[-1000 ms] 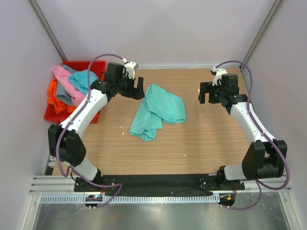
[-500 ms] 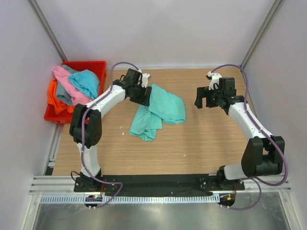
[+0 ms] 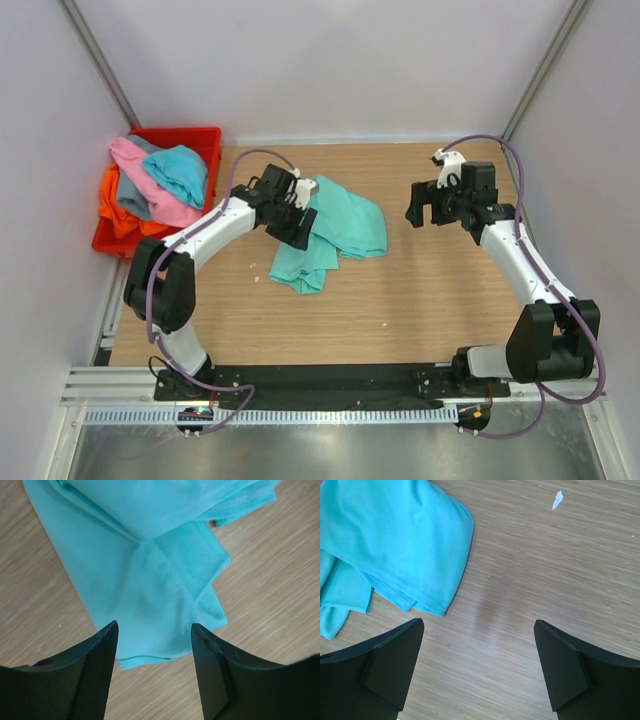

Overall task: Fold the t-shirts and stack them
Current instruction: Move the tshirt to the center of the board, then flatten the tshirt out

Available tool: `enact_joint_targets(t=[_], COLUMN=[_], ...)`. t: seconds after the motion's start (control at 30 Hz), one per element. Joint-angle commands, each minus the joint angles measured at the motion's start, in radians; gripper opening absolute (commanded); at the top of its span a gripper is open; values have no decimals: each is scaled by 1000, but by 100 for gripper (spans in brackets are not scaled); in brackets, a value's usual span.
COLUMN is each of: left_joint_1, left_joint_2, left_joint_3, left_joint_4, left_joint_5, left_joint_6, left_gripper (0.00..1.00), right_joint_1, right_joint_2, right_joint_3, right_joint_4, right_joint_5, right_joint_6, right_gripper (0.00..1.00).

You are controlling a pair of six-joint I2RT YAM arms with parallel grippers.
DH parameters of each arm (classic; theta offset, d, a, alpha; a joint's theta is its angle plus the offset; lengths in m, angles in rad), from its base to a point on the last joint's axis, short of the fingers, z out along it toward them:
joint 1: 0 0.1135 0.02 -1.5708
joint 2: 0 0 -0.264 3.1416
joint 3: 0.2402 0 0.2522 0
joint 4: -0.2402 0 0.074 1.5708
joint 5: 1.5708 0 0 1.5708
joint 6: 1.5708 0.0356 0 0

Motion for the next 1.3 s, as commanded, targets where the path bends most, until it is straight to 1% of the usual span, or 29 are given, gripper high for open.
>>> enact_joint_targets(t=[0.0,0.1,0.3,0.43,0.63,0.77,0.9,1.03,1.1,1.27], left_joint_1=[-1,-15,-38,-92,-159,-161,-162,-162,-162,-162], left_joint_2=[-7,5,71,104,102,35,30,88,136,191], left_joint_3=[15,1,51,56,39,39,24,24,48,101], left_joint_4=[-76,-75,-116,-127,-122,-113,-107,-107,-125,-167], left_joint_5=[1,-34,-45,-68,-117,-161,-180,-181,-180,-148], left_joint_6=[49,67,73,82,76,64,69,75,78,66], left_gripper=[61,61,61,61,61,62,64,61,61,59], right_joint_1=[-2,-2,-3,-2,-2,-2,-2,-2,-2,-2], right_joint_2=[-6,-10,-3,23,37,20,22,43,48,27], right_joint_3=[11,8,5,8,8,-6,-8,3,9,-8], right_joint_4=[19,25,31,31,30,36,41,39,28,39], right_joint_5=[-33,-41,-39,-38,-36,-30,-22,-22,-29,-19], right_joint_6=[9,9,6,6,5,2,-5,-1,-1,-6], right_gripper=[99,99,99,99,99,99,99,99,99,99])
